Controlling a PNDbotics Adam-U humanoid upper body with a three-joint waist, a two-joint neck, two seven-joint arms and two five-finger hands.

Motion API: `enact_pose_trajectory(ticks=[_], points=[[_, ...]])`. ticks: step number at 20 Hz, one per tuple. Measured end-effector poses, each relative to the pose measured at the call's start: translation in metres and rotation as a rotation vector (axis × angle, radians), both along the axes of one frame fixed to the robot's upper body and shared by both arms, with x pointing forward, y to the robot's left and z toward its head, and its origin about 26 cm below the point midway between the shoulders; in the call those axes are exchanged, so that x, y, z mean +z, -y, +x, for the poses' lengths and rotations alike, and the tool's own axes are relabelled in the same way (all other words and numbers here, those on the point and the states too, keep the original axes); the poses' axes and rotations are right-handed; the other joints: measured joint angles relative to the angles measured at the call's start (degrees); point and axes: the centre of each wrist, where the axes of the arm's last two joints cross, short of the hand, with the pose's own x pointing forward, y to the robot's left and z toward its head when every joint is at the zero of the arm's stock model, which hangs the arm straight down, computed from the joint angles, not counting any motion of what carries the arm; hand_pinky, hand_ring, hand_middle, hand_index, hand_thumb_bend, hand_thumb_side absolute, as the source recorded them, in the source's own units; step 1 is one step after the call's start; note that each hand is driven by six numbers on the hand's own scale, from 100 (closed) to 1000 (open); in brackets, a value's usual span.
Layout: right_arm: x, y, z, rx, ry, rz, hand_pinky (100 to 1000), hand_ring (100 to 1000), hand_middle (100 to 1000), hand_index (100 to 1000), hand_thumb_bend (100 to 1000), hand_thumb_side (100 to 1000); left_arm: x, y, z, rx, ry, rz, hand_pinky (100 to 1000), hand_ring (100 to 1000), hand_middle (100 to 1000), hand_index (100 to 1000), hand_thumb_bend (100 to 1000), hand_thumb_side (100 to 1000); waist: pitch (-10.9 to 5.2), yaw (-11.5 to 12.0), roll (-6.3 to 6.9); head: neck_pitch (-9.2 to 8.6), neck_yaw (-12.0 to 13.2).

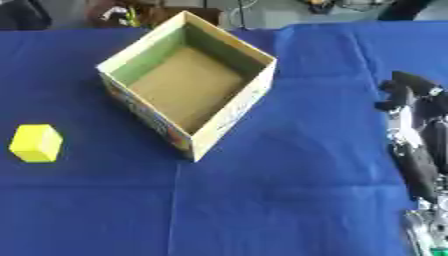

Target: Pick up objects on the table and place them in the box.

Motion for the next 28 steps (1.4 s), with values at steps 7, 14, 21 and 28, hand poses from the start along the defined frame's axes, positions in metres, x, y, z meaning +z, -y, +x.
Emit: enact_pose_trajectory(ticks=[7, 14, 21, 28], points=[[0.000, 0.000, 0.000, -0.001, -0.008, -0.001, 660, 789, 619, 771, 100, 595, 0.011, -0.017, -0.002, 0.023, -0.046, 0.115, 375, 566, 656, 866, 100, 803, -0.29, 0.04, 0.53, 1.46, 0.16], [-0.002, 0.001, -0.001, -0.004, -0.015, -0.003, 661, 788, 620, 771, 100, 595, 0.031, -0.038, -0.005, 0.051, -0.159, 0.314, 392, 609, 706, 903, 100, 792, -1.72, -0.20, 0.72, 4.97, 0.67], [-0.004, 0.003, -0.002, -0.007, -0.024, -0.008, 661, 787, 620, 771, 100, 594, 0.050, -0.052, -0.008, 0.098, -0.318, 0.559, 485, 723, 789, 970, 100, 783, -2.69, -0.29, 0.60, 5.60, 0.55], [-0.006, 0.005, -0.003, -0.010, -0.034, -0.017, 661, 788, 620, 771, 100, 595, 0.080, -0.061, -0.009, 0.099, -0.523, 0.879, 600, 820, 876, 1000, 100, 759, -3.06, -0.28, 0.61, 5.53, -0.64]])
